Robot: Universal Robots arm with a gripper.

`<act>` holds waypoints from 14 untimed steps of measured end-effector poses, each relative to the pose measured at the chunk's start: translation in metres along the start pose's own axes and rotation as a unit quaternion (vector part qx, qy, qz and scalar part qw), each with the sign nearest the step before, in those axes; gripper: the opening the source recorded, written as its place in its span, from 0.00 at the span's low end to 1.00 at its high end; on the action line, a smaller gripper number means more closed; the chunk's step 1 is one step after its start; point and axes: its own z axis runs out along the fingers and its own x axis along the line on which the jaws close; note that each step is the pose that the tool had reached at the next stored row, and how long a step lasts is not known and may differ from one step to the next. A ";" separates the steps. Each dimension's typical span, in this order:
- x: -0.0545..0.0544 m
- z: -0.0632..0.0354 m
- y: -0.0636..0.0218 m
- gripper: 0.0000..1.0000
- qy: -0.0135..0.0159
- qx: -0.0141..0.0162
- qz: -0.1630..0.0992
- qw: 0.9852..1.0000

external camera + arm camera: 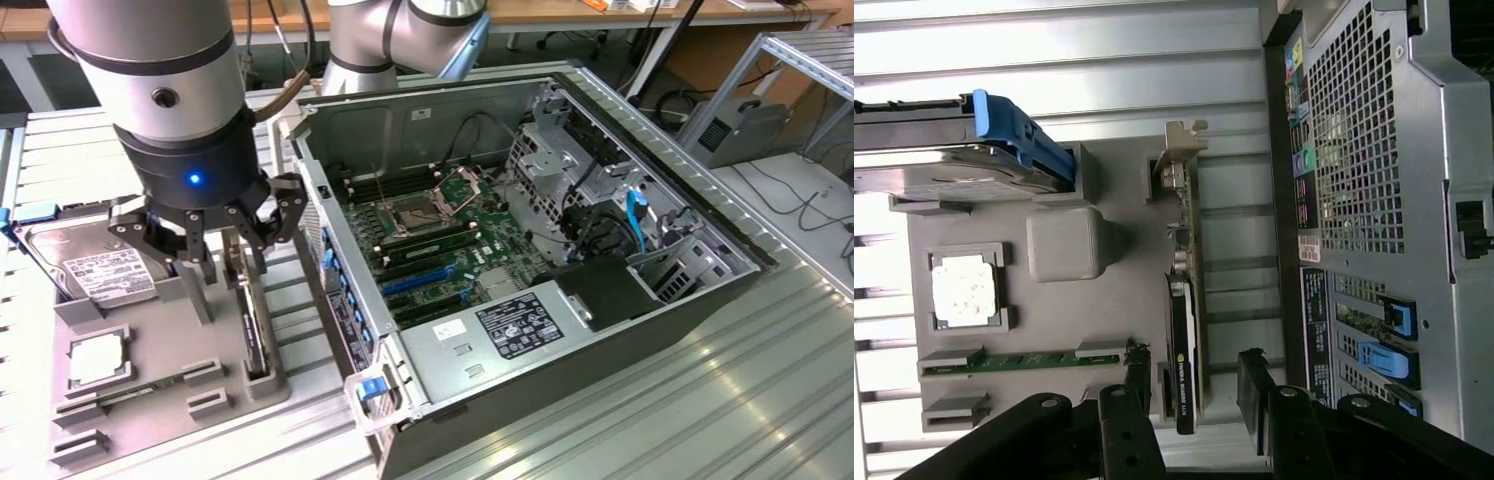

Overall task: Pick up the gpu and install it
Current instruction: 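Pick up the gpu and move the gpu toward the slot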

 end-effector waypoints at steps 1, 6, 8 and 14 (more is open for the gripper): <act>0.000 0.0019 -0.0001 0.48 0.000 0.000 0.000 1.000; 0.000 0.0075 -0.0004 0.48 0.000 0.000 0.000 1.000; 0.000 0.0097 -0.0005 0.48 0.000 0.000 0.000 1.000; 0.000 0.0181 -0.0008 0.48 0.000 0.000 0.000 1.000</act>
